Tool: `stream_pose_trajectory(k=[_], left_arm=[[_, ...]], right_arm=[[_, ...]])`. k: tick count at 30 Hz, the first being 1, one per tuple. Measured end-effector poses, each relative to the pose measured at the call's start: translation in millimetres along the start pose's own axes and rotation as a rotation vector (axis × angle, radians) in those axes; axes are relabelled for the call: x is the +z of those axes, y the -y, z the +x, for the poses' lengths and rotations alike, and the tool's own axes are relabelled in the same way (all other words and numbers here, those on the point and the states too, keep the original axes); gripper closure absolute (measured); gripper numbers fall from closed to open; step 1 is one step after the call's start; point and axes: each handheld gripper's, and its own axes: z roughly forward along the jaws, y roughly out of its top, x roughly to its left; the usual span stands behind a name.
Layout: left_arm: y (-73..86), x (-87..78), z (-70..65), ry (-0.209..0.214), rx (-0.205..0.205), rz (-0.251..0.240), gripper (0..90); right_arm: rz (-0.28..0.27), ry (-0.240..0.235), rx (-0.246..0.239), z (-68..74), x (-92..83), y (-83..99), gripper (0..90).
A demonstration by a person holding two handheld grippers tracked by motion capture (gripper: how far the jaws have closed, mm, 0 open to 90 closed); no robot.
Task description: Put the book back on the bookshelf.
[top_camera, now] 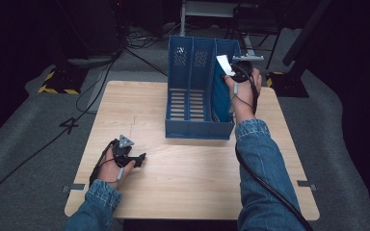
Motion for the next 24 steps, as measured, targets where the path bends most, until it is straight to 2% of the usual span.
stream_pose_trajectory(k=[5, 7, 12, 17, 22, 24], left_arm=[[-0.2, 0.3, -0.4, 0.001, 0.0, 0.0, 23.8], [-0.2, 0.4, -0.3, 0.001, 0.001, -0.001, 23.8], [-0.4, 0.0, 0.1, 0.0, 0.008, 0.004, 23.9], [-0.4, -0.1, 0.1, 0.001, 0.009, 0.004, 24.1], [-0.3, 0.1, 0.2, 0.003, 0.01, 0.001, 24.1], [-0.3, 0.3, -0.1, 0.001, 0.01, -0.001, 24.3]], right_arm=[[-0.002, 0.004, 0.045, -0.3, 1.1, -2.3, 60.9], [-0.022, 0.004, 0.067, -1.0, 1.1, -4.0, 61.0], [-0.069, 0.001, 0.089, -1.5, 0.5, -17.2, 60.9], [-0.075, 0.011, 0.1, -2.8, 11.8, -22.9, 60.8], [-0.08, -0.017, 0.111, -4.9, 33.2, -13.9, 60.6], [-0.108, -0.022, 0.122, -7.4, 37.9, -10.6, 60.4]])
